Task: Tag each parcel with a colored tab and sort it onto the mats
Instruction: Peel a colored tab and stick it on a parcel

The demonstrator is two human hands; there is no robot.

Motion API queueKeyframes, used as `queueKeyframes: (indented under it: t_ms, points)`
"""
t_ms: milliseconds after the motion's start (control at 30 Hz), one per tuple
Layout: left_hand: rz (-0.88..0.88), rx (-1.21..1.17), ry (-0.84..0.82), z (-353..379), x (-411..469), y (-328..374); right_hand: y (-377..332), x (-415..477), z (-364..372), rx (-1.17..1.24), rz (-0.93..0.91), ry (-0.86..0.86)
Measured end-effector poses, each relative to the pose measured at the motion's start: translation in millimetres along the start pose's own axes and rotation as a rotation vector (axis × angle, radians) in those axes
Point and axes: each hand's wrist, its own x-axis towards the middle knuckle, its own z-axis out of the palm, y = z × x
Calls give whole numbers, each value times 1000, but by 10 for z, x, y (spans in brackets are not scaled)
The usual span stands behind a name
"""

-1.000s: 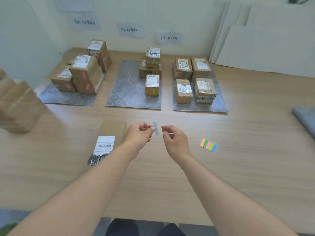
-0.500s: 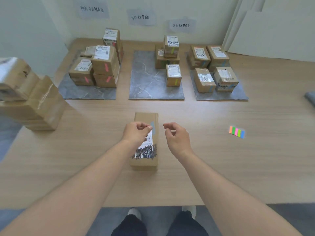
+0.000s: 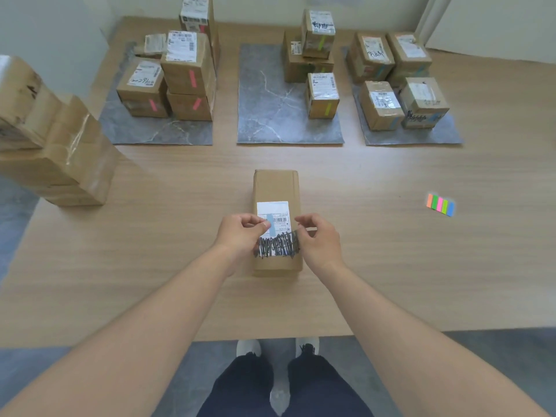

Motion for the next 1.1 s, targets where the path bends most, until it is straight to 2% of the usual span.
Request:
queueKeyframes:
  t_ms: [367,800,933,1100]
  points:
    - [-2,54,-125,115,-79,-214,279,-118,-47,-16,22,5]
    - [34,46,-180,117,-419,-599,537,-365,-20,-82,-181,-20]
    - [54,69,-136,197,-576,-791,705,-450,-75,-208,-373,-36]
    - [110,139,-28,361,-586,-998,818,-493,-165,-570,-721,-62]
